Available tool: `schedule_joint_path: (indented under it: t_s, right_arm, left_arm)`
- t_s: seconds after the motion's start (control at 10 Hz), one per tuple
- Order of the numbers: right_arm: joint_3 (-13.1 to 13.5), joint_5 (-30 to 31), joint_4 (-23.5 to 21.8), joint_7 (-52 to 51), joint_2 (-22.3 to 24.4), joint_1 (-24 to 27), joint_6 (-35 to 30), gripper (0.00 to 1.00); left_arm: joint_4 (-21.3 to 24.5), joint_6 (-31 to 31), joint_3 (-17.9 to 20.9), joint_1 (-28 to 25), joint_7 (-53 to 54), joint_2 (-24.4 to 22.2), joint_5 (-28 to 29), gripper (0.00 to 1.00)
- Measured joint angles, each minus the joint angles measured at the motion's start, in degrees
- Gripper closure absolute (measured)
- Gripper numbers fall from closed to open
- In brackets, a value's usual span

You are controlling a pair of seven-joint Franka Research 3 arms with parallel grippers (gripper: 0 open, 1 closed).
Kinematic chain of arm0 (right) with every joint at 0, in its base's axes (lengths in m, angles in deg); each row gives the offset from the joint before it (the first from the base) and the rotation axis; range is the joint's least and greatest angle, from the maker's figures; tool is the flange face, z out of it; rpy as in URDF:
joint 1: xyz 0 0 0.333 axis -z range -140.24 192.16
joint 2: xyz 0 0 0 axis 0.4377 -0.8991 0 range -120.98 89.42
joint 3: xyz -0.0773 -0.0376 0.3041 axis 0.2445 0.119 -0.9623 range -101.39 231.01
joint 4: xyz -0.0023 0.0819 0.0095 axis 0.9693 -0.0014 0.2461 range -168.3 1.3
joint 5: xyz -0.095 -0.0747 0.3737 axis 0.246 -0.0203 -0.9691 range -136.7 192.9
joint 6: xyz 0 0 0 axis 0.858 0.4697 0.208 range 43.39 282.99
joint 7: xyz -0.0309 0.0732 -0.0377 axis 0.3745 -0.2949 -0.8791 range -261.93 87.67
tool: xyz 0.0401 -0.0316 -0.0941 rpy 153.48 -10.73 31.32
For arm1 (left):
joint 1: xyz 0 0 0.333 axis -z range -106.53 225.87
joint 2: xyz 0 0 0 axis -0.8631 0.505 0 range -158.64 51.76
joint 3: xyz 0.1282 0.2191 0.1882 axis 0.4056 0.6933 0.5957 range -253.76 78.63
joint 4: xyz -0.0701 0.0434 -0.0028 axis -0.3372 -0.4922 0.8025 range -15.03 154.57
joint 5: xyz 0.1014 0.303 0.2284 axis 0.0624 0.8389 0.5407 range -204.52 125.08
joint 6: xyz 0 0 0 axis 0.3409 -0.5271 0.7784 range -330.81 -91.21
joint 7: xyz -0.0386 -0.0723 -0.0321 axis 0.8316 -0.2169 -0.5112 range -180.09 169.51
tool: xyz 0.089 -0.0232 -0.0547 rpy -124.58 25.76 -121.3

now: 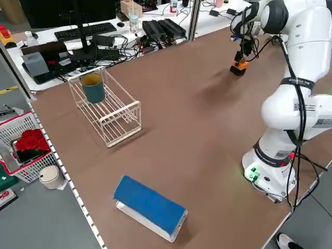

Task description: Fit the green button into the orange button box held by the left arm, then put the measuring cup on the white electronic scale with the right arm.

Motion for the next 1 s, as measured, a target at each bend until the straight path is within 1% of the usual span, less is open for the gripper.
schedule_joint_path:
  t_s: [0.2, 0.5, 0.8, 1.0]
  right_arm:
    - [0.0, 0.0, 0.5, 0.0, 0.0, -0.1, -2.0, 0.52]
    - [0.0, 0.0, 4.3, 0.0, 0.1, -0.2, -9.8, 0.51]
    - [0.0, 0.0, 5.8, 0.0, 0.8, -0.4, -11.9, 0.48]
    - [-0.1, 0.0, 6.5, 0.4, 3.1, -0.8, -13.9, 0.30]
  left_arm:
    - [-0.1, 0.0, 0.0, 0.0, 0.0, 0.0, 0.0, 0.00]
    - [-0.5, 0.0, 0.0, 0.0, 0.0, -0.1, 0.0, 0.00]
    - [-0.9, 0.0, 0.0, 0.0, 0.0, -0.1, 0.0, 0.00]
    - [-0.9, 0.2, 0.0, -0.1, 0.0, -0.4, 0.0, 0.00]
